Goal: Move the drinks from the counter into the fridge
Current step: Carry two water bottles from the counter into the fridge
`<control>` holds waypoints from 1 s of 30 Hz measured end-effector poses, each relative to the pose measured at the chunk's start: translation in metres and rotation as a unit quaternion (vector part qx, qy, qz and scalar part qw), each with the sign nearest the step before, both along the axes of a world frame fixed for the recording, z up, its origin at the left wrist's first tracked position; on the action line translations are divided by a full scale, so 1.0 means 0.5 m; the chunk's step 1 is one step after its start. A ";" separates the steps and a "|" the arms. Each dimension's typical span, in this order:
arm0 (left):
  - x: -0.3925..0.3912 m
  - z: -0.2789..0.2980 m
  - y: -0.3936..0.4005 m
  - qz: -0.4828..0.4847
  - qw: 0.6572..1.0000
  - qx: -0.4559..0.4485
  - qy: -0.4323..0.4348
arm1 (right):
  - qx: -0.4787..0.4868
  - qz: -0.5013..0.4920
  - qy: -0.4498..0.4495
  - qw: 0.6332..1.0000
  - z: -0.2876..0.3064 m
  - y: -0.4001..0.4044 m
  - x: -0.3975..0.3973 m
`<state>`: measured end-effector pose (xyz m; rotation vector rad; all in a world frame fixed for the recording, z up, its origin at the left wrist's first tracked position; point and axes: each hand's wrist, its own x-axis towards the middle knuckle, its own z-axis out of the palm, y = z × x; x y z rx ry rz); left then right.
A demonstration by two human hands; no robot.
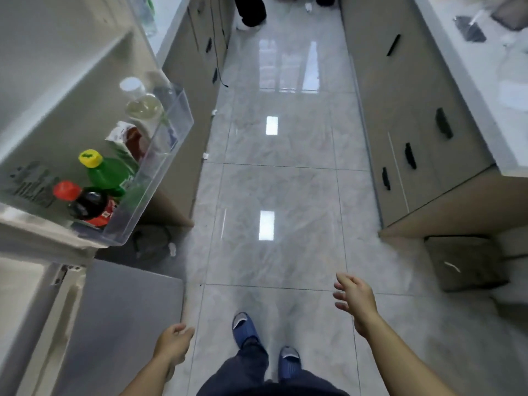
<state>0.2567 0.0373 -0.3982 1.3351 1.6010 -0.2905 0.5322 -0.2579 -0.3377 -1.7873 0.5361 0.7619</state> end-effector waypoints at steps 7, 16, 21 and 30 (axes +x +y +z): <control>0.071 -0.031 0.091 -0.073 0.997 -0.027 0.013 | -0.078 -0.034 0.069 0.994 -0.037 -0.070 -0.030; 0.351 -0.009 0.154 -0.082 0.995 -0.045 -0.037 | -0.137 -0.106 0.147 0.974 -0.069 -0.125 0.016; 0.542 0.011 0.169 -0.084 0.994 -0.018 -0.067 | -0.144 -0.107 0.170 0.969 -0.101 -0.125 0.168; 0.738 0.039 0.196 -0.032 0.999 0.024 -0.036 | -0.112 0.035 0.097 0.988 -0.074 0.021 0.632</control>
